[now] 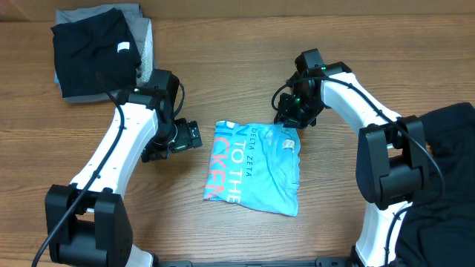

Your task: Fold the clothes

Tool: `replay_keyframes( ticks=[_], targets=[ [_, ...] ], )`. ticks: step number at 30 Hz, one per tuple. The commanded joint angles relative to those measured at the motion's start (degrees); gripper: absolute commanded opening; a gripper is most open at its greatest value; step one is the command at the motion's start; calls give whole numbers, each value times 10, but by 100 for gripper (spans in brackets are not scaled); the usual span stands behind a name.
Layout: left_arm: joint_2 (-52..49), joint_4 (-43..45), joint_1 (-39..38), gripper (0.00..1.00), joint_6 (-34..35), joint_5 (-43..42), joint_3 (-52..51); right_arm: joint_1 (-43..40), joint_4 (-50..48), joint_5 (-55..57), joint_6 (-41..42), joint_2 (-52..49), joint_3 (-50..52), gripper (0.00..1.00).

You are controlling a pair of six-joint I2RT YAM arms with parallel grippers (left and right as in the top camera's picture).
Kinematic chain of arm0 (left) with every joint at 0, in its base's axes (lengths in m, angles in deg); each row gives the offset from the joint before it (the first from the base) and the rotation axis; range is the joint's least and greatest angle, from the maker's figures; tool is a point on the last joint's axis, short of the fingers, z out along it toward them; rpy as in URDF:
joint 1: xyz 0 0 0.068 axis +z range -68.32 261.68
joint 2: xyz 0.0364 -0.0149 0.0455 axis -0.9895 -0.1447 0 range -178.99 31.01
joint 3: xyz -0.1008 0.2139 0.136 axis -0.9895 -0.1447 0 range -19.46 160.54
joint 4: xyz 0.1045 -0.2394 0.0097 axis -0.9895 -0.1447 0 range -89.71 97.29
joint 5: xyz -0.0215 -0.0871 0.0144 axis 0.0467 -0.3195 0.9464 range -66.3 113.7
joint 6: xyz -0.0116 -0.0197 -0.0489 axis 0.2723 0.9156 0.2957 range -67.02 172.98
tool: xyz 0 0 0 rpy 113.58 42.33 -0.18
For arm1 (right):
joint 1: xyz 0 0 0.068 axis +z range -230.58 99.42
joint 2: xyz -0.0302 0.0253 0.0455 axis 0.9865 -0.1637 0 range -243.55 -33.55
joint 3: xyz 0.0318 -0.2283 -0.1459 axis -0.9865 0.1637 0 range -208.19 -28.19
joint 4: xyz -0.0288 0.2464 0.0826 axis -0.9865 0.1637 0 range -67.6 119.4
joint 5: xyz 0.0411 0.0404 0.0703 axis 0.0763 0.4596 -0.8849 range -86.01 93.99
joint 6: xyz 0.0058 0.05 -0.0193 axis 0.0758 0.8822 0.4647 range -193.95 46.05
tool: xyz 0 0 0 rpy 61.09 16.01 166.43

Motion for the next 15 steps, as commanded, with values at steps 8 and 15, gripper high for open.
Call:
replay_keyframes(
  ticks=[8,15],
  targets=[
    [-1,2,0,100,5,4,-2,2,-3,50,18,-1,3,4],
    [-1,2,0,100,6,4,-2,-14,24,134,27,-1,-6,4]
  ],
)
